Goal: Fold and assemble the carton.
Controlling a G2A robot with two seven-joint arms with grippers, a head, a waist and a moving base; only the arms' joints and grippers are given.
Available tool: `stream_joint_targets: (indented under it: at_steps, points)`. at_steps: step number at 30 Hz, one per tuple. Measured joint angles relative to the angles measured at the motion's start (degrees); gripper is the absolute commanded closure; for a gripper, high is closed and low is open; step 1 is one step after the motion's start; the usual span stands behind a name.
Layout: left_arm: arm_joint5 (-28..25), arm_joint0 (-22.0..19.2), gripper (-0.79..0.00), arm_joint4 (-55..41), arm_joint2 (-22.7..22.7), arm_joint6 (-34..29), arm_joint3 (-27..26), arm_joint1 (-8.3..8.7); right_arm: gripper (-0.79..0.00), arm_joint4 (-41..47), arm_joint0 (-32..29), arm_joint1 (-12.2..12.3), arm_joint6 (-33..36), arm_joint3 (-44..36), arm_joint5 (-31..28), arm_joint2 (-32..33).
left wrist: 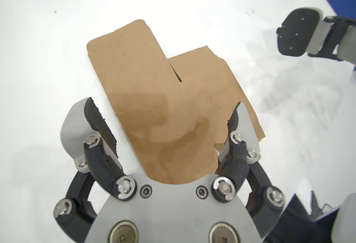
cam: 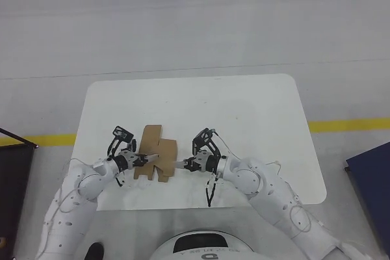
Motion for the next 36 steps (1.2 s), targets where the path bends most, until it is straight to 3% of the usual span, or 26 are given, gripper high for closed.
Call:
stream_joint_targets:
  at_steps: [7, 20, 36]
  points:
    - [-1.0, -0.5, -0.785, -7.9, -1.4, -3.6, 3.7, 0.55, -0.785, 0.1, 1.4, -0.5, 0.3, 0.9, 0.8, -1.7]
    - [-3.5, -4.7, -0.785, -10.9, 4.4, -4.0, 6.1, 0.21, -0.785, 2.1, 2.5, -1.2, 1.1, 2.2, 4.9, -2.8]
    - [-4.0, -7.0, -0.785, -11.7, 8.7, -2.4, 7.6, 0.13, -0.785, 13.4, -2.2, 0.0, 9.1, 0.0, 8.3, 2.3]
